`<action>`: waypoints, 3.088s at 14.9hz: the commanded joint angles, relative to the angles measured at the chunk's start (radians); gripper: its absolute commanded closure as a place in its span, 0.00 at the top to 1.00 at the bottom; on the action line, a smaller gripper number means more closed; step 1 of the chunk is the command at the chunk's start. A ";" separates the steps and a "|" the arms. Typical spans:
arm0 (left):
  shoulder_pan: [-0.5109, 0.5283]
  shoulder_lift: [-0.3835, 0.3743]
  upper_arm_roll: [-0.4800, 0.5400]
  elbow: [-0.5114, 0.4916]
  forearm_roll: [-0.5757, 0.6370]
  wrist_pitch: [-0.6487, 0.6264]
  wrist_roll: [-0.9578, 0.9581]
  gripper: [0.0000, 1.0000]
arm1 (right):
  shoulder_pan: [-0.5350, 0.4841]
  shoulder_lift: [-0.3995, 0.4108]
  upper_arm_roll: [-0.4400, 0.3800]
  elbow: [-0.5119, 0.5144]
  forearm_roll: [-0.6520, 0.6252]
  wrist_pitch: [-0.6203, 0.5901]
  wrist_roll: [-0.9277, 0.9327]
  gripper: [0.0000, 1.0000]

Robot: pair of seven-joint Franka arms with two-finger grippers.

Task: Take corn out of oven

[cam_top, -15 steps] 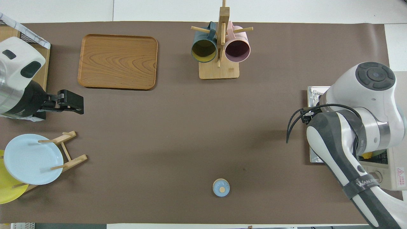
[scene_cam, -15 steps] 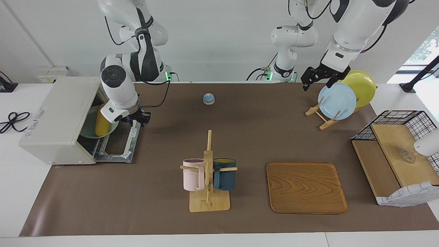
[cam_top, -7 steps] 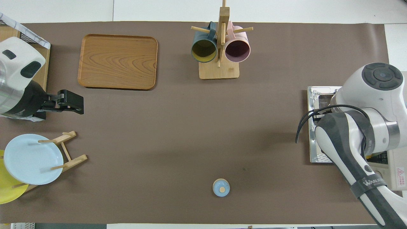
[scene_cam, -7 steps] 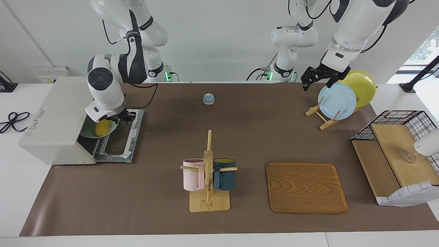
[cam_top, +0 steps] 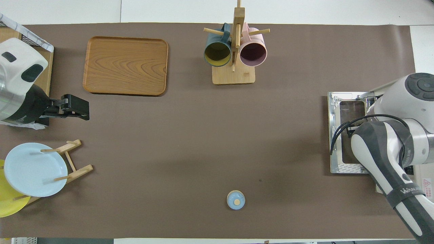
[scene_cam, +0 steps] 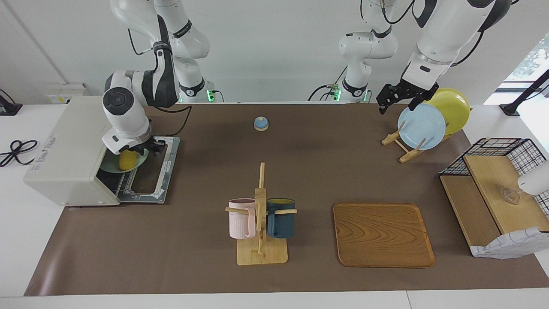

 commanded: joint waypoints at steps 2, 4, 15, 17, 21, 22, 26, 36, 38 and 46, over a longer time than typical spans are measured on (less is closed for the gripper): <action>0.009 0.007 -0.005 0.018 -0.006 0.003 -0.002 1.00 | -0.020 -0.043 0.010 -0.073 -0.017 0.071 -0.019 0.39; 0.009 0.007 -0.005 0.018 -0.006 0.003 -0.002 1.00 | -0.020 -0.043 0.010 -0.074 -0.017 0.071 -0.021 0.19; 0.007 0.007 -0.005 0.019 -0.006 0.004 0.002 1.00 | 0.276 0.037 0.019 0.180 -0.040 -0.136 0.154 0.00; 0.007 0.007 -0.005 0.019 -0.006 0.006 0.012 1.00 | 0.363 0.080 0.019 0.263 -0.011 -0.174 0.250 0.00; 0.007 0.009 -0.005 0.019 -0.006 0.009 0.012 1.00 | 0.544 0.205 0.019 0.436 -0.012 -0.245 0.471 0.00; 0.009 0.009 -0.005 0.019 -0.006 0.010 0.012 1.00 | 0.598 0.271 0.019 0.506 -0.008 -0.262 0.526 0.00; 0.012 0.009 -0.004 0.018 -0.006 0.030 0.002 1.00 | 0.729 0.431 0.022 0.601 -0.006 -0.192 0.752 0.00; 0.032 0.010 -0.005 0.018 -0.006 0.035 0.010 1.00 | 0.750 0.434 0.024 0.542 0.171 -0.046 0.764 0.08; 0.032 0.010 -0.005 0.018 -0.006 0.042 0.010 1.00 | 0.746 0.436 0.022 0.526 0.173 0.022 0.740 0.35; 0.032 0.006 -0.005 -0.004 -0.006 0.088 0.012 1.00 | 0.591 0.296 0.017 0.526 0.132 -0.156 0.510 0.21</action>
